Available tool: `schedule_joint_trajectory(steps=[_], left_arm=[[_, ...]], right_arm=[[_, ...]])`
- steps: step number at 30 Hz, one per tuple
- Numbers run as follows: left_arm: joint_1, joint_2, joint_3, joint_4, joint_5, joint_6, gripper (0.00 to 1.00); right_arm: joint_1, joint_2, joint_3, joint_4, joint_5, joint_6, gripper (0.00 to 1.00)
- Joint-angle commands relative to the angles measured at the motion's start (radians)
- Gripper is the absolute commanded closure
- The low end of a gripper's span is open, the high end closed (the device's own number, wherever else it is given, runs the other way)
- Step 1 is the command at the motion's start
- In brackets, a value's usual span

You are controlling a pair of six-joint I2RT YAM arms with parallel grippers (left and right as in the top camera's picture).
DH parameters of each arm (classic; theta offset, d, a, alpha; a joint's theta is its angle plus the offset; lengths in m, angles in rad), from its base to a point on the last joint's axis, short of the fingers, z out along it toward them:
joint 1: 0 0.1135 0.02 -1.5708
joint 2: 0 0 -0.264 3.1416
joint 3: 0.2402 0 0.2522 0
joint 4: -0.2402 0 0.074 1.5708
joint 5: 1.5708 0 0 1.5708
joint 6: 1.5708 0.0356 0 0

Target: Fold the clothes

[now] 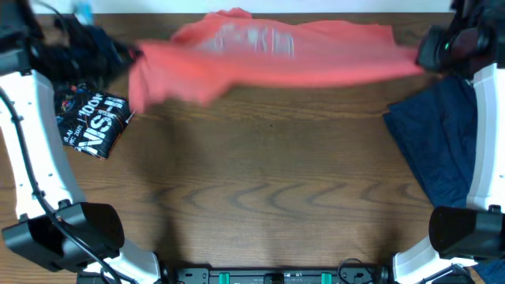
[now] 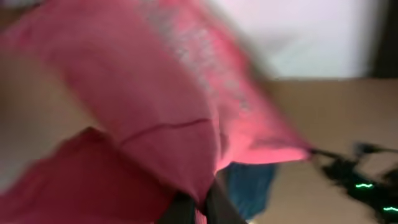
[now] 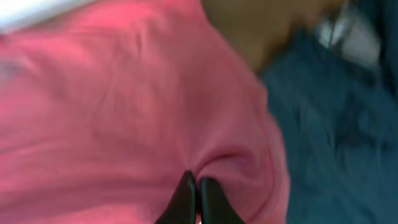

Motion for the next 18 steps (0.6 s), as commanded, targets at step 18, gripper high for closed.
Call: schedule_joint_trajectory(steps=[18], left_arm=[[-0.040,-0.222,-0.861,-0.051,-0.521,0.141,0.94]], right_arm=[[0.007,-0.043,-0.789,-0.025,-0.078,-0.037,0.99]])
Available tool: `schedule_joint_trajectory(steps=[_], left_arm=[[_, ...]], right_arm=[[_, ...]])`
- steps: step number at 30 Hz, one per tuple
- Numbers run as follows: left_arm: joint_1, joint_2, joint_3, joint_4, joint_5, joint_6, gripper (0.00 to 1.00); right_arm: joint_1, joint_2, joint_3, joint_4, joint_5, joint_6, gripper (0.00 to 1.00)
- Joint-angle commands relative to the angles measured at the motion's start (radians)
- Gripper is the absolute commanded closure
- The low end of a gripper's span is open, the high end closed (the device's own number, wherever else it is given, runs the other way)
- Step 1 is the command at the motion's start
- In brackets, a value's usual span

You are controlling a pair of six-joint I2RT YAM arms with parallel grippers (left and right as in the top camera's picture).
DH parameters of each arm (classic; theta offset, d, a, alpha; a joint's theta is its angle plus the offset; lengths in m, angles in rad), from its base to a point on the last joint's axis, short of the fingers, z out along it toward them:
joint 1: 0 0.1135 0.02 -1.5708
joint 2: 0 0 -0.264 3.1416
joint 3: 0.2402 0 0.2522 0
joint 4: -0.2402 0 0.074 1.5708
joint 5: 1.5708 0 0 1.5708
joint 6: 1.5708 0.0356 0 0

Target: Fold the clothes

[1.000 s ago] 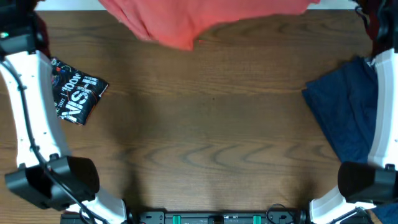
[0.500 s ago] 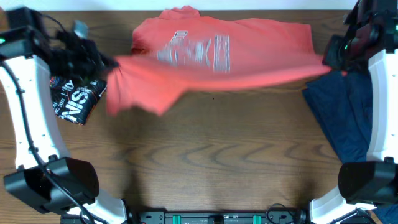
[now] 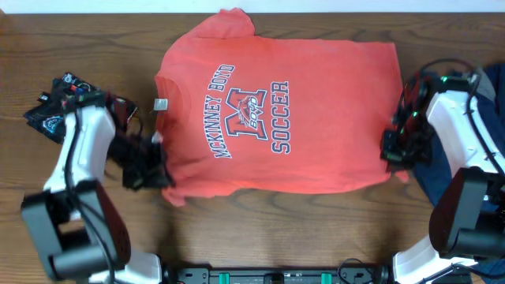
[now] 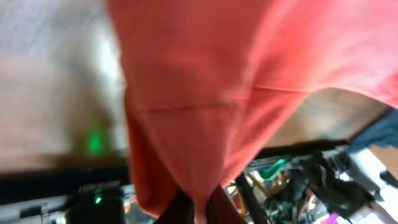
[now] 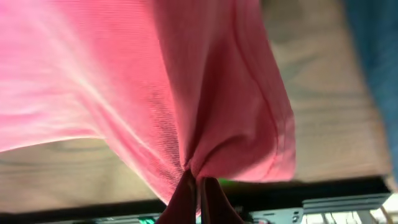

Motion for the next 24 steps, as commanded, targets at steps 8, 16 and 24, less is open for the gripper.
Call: schedule_joint_trajectory(steps=[8,16,24], left_arm=[[0.163,-0.347,-0.074,-0.008,-0.058,-0.071,0.94],[0.183,-0.468,-0.074,0.061,-0.053,-0.126,0.94],[0.173,-0.369,-0.074,0.358,-0.032,-0.222,0.94]], right_arm=[[-0.015,-0.232,-0.131,0.034,0.094,0.129,0.99],[-0.031,-0.312,-0.134,0.153,0.110,0.136,0.99],[-0.016,-0.219,-0.152,0.383,0.061,0.040,0.99]])
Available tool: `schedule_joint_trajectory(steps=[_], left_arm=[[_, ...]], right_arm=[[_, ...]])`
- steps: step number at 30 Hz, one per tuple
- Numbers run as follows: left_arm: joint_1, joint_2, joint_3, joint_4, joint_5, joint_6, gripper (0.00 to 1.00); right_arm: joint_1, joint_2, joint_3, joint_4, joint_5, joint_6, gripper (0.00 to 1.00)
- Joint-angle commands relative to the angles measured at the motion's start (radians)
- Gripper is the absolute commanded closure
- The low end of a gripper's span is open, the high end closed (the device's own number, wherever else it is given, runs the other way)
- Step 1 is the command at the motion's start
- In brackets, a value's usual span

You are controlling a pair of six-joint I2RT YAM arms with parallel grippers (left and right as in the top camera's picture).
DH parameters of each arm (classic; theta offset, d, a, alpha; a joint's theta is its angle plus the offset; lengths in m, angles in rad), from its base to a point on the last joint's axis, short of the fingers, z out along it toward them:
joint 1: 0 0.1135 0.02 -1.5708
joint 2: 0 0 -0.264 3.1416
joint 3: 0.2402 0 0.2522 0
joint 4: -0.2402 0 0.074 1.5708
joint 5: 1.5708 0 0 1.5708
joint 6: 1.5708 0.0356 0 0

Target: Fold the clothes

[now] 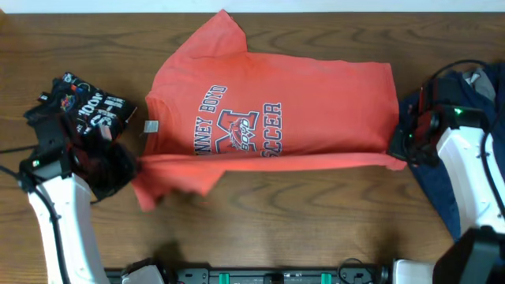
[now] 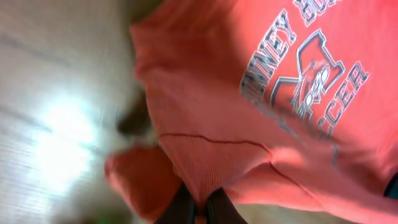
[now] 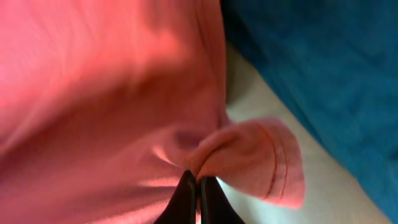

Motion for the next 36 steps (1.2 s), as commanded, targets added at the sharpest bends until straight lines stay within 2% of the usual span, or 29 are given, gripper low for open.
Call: schedule_joint_trajectory(steps=[1,5,10,16,21,22,23,24,25,26,31,36], left_arm=[[-0.008,0.067,0.002,0.074,0.015,-0.047,0.94],[-0.060,0.170,0.002,0.205,0.082,-0.047,0.94],[-0.122,0.291,0.002,0.399,0.081,-0.047,0.94],[-0.127,0.350,0.002,0.559,0.081,-0.062,0.94],[-0.141,0.357,0.002,0.618,0.081,-0.066,0.94],[-0.146,0.357,0.002,0.628,0.081,-0.066,0.94],[-0.150,0.357,0.002,0.638,0.081,-0.066,0.83],[-0.154,0.357,0.002,0.652,0.081,-0.066,0.51],[-0.156,0.357,0.002,0.661,0.081,-0.066,0.33],[-0.156,0.357,0.002,0.662,0.082,-0.066,0.28],[-0.156,0.357,0.002,0.551,0.081,-0.065,0.24],[-0.156,0.357,0.002,0.394,0.040,-0.065,0.24]], right_arm=[[0.006,0.053,-0.008,0.054,0.010,-0.039,0.99],[0.008,0.109,-0.008,0.166,-0.030,-0.047,0.99],[0.014,0.176,-0.008,0.299,-0.076,-0.072,0.99],[0.014,0.231,-0.008,0.424,-0.076,-0.073,0.98],[0.014,0.237,-0.008,0.501,-0.076,-0.073,0.93],[0.014,0.237,-0.008,0.518,-0.076,-0.073,0.85],[0.014,0.237,-0.008,0.534,-0.076,-0.072,0.76],[0.014,0.237,-0.008,0.551,-0.076,-0.072,0.62],[0.014,0.237,-0.008,0.560,-0.076,-0.072,0.57],[0.014,0.237,-0.008,0.564,-0.076,-0.072,0.55],[0.014,0.237,-0.008,0.483,-0.076,-0.073,0.53],[0.013,0.237,-0.008,0.287,-0.001,-0.065,0.51]])
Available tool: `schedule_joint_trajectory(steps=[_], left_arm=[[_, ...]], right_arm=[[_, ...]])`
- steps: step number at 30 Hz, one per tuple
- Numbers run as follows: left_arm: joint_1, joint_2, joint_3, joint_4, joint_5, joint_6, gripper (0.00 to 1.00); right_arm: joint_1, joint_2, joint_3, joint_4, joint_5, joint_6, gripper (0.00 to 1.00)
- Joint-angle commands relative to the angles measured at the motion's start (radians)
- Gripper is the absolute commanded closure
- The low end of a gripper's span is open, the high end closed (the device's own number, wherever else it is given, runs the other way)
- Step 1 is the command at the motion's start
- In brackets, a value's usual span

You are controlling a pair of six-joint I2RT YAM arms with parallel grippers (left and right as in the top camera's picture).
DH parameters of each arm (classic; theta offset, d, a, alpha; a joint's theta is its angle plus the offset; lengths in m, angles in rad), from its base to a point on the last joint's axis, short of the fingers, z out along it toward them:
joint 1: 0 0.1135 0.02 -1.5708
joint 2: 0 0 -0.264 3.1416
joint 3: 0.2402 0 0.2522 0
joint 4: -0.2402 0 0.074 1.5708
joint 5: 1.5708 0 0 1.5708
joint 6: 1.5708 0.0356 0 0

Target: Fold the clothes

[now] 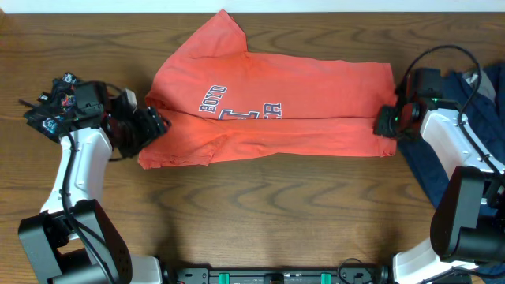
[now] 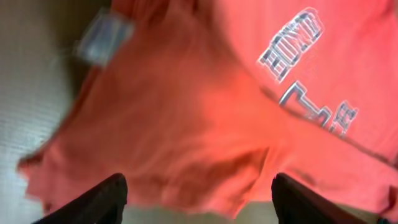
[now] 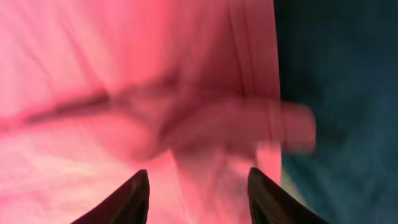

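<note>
An orange-red T-shirt (image 1: 268, 102) with a printed soccer logo lies on the brown table (image 1: 260, 213), its lower half folded up over the print so only part of the lettering shows. My left gripper (image 1: 150, 126) stands open at the shirt's left edge, the fabric (image 2: 205, 118) just beyond its fingers. At the right edge my right gripper (image 1: 384, 122) is open too, above the hem (image 3: 249, 118). Neither holds anything.
A dark folded garment with white lettering (image 1: 59, 106) lies at the far left, partly under my left arm. A navy blue garment (image 1: 454, 158) lies at the right edge, beside the shirt's hem (image 3: 336, 93).
Both grippers have let go of the shirt and now stand open. The shirt's near edge, held low before, now lies folded up across the print, covering the lower lettering.
Both grippers held the shirt stretched in the air over the far table. Then it lay spread flat, print up, both grippers still shut on it. Then its near edge was doubled over the lower part. Now it lies folded in half, released.
</note>
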Motion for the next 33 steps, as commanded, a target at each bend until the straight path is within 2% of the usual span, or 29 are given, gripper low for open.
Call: schedule_joint_trajectory(steps=[1,3,8,12,15,17,18,21,22,26,33], left_arm=[[-0.002,0.005,0.003,-0.053,-0.057,0.000,0.24],[-0.002,0.005,0.002,-0.077,-0.122,0.000,0.24],[-0.002,0.005,-0.037,-0.081,-0.290,-0.001,0.23],[-0.002,0.005,-0.098,-0.051,-0.290,-0.001,0.23],[-0.002,0.005,-0.148,-0.025,-0.290,-0.001,0.23],[-0.002,0.005,-0.173,-0.008,-0.291,-0.001,0.23],[-0.002,0.005,-0.180,-0.002,-0.292,-0.001,0.23],[-0.002,0.005,-0.187,0.018,-0.293,-0.001,0.23],[-0.002,0.005,-0.187,0.024,-0.293,-0.001,0.24],[-0.002,0.005,-0.187,0.048,-0.293,-0.001,0.42],[-0.002,0.005,-0.188,0.050,-0.293,-0.001,0.41]], right_arm=[[0.003,0.001,-0.002,-0.084,0.114,0.031,0.50],[0.003,0.001,-0.008,-0.118,0.193,0.079,0.48],[0.000,0.001,-0.020,-0.119,0.189,0.079,0.43],[0.001,0.001,-0.044,-0.111,0.183,0.080,0.43],[0.001,0.001,-0.090,-0.048,0.142,0.079,0.47],[0.001,0.001,-0.129,0.010,0.111,0.079,0.51],[0.002,0.001,-0.147,0.033,0.108,0.079,0.59],[0.000,0.001,-0.182,0.056,0.119,0.080,0.94],[-0.001,0.001,-0.186,0.050,0.130,0.080,0.99],[-0.011,0.001,-0.188,0.000,0.240,0.124,0.99],[-0.045,0.001,-0.188,-0.031,0.275,0.128,0.98]])
